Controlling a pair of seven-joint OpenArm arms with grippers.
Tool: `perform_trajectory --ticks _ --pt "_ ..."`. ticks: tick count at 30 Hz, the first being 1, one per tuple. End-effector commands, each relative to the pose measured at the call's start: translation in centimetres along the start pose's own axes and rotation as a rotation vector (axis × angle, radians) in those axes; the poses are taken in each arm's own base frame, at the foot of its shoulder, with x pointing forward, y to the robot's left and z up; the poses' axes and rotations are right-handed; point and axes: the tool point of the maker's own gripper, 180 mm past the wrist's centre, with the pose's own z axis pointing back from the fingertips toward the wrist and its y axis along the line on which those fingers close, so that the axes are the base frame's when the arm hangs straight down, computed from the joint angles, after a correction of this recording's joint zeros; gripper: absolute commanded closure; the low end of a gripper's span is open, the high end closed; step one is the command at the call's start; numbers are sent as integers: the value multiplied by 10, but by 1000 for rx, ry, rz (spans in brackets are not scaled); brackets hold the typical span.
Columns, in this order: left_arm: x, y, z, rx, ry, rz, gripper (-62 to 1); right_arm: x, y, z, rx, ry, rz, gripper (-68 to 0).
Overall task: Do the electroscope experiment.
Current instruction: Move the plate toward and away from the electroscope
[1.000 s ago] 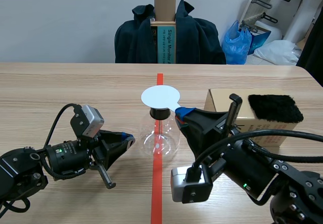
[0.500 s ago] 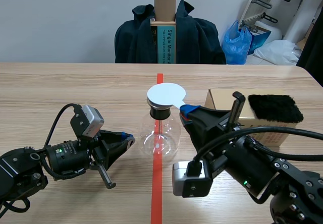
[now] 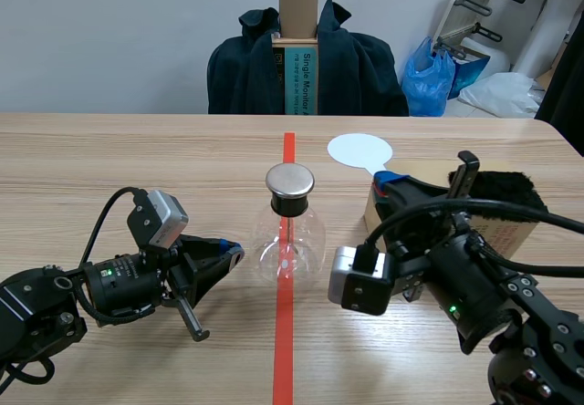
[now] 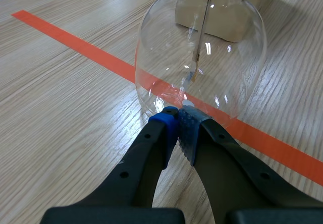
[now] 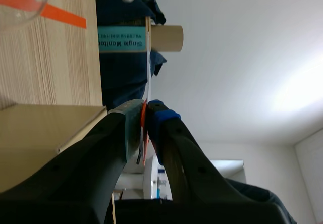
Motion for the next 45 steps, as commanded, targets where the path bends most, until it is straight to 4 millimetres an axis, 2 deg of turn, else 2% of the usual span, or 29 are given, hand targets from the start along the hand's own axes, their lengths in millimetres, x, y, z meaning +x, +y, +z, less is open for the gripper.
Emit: perform_trajectory --ticks 1,6,11,28,35,45 --pt "13 2 -5 0 -43 -9 -30 -9 -17 -4 -50 20 15 -8" --pt "12 2 -5 0 -39 -9 -30 -18 -17 -4 -50 74 14 -8" --pt "12 2 -5 0 -39 -9 -30 -19 -17 -3 -49 77 14 -8" --pt "12 2 -5 0 -39 -9 -30 38 -16 1 -46 -239 28 -8" --pt "12 2 -5 0 -39 -9 -30 45 -15 3 -45 -281 29 -8" --pt "12 2 -5 0 -39 -9 -30 45 -15 3 -45 -281 29 -8"
